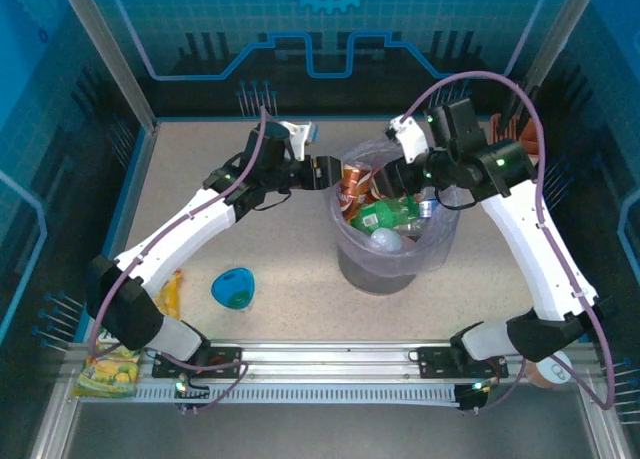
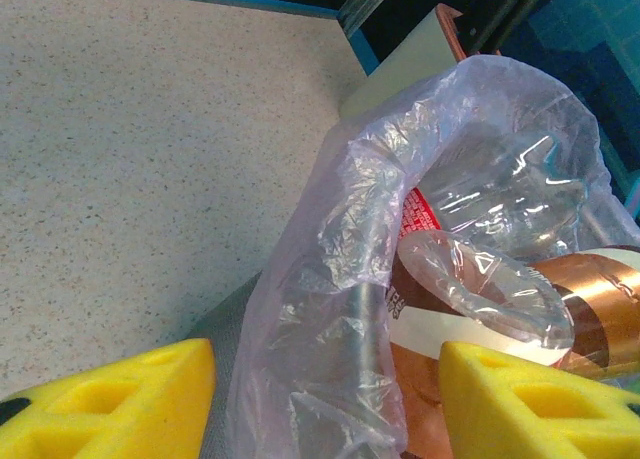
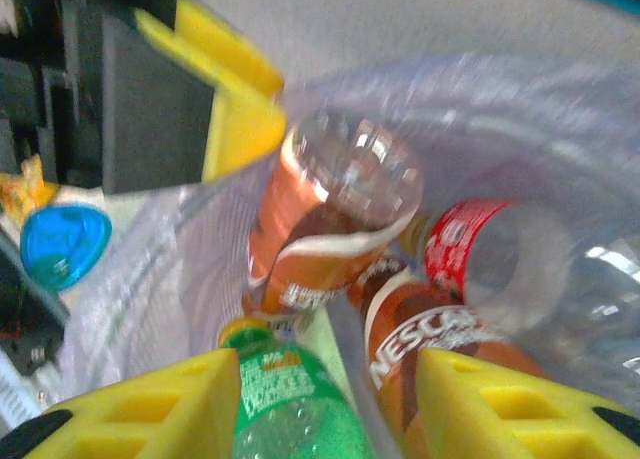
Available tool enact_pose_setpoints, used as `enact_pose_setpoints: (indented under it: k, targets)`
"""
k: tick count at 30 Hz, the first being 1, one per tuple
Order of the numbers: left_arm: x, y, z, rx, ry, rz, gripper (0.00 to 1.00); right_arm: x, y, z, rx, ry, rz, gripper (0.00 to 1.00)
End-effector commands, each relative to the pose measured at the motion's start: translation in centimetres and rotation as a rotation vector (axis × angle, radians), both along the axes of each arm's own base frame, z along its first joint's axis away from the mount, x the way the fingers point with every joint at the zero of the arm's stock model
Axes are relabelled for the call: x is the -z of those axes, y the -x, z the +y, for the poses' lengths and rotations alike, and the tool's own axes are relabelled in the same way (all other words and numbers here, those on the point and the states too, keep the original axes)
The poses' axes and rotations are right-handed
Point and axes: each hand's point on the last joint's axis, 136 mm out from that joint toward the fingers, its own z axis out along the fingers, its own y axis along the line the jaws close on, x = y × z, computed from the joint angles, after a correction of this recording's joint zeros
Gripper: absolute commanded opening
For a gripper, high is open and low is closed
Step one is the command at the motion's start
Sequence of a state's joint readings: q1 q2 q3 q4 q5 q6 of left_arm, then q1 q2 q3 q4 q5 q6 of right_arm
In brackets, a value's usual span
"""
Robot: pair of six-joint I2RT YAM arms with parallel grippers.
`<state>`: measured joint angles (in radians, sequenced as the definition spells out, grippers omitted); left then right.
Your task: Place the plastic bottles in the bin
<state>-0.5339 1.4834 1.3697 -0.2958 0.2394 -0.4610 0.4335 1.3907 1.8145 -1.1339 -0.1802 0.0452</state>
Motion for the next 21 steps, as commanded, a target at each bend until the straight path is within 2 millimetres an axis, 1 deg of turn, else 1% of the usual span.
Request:
enact_pose_setpoints:
  k: [1, 3, 5, 6, 7, 9, 10, 12, 14, 15, 16, 18, 21]
  targets:
    - [-2.8, 0.5, 1.7, -0.011, -0.021, -0.071, 0.65, -5.4, -1.3, -1.9, 0.119, -0.111, -0.163, 0.54]
    - [-3.4, 0.4, 3.0, -0.035, -0.039, -0.09, 0.72, -6.1, -2.3, -3.9, 0.209, -0.135, -0.192, 0.58]
    - [-4.0, 0.3, 4.5, -0.063, -0.051, -0.106, 0.8, -6.6, -3.1, -6.1, 0.296, -0.173, -0.203, 0.62]
    - [-4.3, 0.4, 5.3, -0.078, -0.059, -0.115, 0.85, -6.5, -3.5, -7.5, 0.352, -0.194, -0.197, 0.64]
    - [-4.5, 0.3, 6.2, -0.097, -0.063, -0.121, 0.86, -6.2, -3.7, -8.5, 0.391, -0.207, -0.185, 0.64]
    - [-4.9, 0.4, 8.0, -0.132, -0.064, -0.125, 0.89, -4.7, -3.9, -11.6, 0.505, -0.212, -0.119, 0.67]
    - [-4.9, 0.4, 8.7, -0.146, -0.066, -0.122, 0.91, -3.9, -3.7, -12.6, 0.538, -0.221, -0.079, 0.69]
    - [-4.7, 0.6, 10.6, -0.184, -0.082, -0.112, 0.93, -2.0, -2.9, -13.9, 0.585, -0.253, 0.024, 0.78]
    - [-4.1, 0.6, 12.4, -0.229, -0.089, -0.082, 0.94, -0.3, -1.6, -15.0, 0.629, -0.267, 0.093, 0.83]
    - [-3.6, 0.7, 13.3, -0.249, -0.088, -0.057, 0.93, 0.5, -0.8, -15.6, 0.653, -0.275, 0.125, 0.87]
    - [-3.2, 0.8, 13.9, -0.26, -0.082, -0.038, 0.93, 1.0, -0.1, -15.8, 0.663, -0.284, 0.151, 0.9]
    - [-2.5, 1.1, 14.2, -0.252, -0.058, -0.014, 0.93, 2.0, 1.6, -15.2, 0.645, -0.318, 0.205, 0.94]
    - [-1.8, 1.4, 14.2, -0.238, -0.018, 0.017, 0.93, 3.9, 3.2, -14.6, 0.637, -0.334, 0.282, 1.0]
